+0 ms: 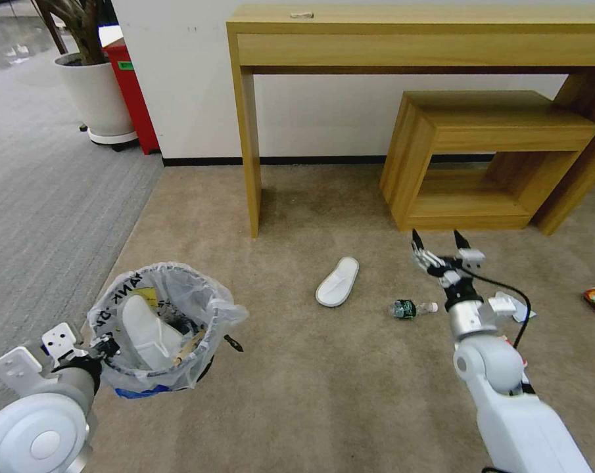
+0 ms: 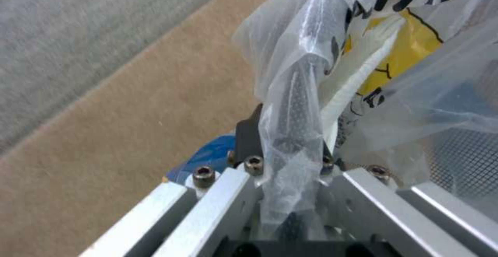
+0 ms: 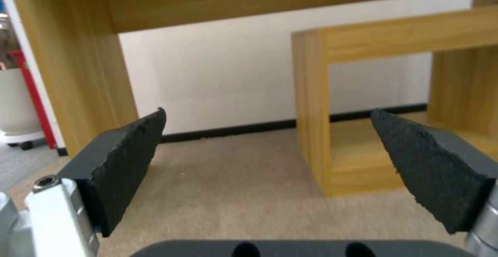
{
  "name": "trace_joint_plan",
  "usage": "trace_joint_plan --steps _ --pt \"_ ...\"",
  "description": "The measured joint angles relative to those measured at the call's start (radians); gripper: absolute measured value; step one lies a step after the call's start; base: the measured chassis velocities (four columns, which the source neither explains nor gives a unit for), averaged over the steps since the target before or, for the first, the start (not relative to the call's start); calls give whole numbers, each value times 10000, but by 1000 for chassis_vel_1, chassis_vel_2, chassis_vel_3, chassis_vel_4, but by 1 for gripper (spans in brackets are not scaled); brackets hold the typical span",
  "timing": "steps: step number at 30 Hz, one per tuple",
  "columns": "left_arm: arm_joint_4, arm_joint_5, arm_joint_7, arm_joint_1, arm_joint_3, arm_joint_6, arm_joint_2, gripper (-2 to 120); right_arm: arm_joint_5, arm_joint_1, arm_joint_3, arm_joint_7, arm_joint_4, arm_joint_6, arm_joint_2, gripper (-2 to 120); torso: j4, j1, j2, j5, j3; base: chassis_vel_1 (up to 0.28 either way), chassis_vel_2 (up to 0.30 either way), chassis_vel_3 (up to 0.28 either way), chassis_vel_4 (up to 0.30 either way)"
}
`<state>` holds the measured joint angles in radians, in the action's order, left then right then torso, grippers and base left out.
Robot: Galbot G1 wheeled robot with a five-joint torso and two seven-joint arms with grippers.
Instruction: Pick up the trash bin and place the garbage on the floor into it.
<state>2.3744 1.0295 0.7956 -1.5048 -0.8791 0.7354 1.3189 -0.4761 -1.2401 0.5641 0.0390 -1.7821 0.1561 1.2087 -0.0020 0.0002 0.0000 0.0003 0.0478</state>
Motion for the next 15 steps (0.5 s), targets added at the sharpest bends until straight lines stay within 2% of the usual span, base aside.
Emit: trace_joint_plan --steps 7,15 --pt "-104 -329 -44 119 -119 1 29 0 -64 -546 506 -23 -114 326 104 100 0 0 0 -5 0 0 0 0 0" --pt "-163 -319 -99 138 -188 1 37 0 -139 -665 555 -243 -27 715 347 100 1 0 0 -2 0 0 0 0 0"
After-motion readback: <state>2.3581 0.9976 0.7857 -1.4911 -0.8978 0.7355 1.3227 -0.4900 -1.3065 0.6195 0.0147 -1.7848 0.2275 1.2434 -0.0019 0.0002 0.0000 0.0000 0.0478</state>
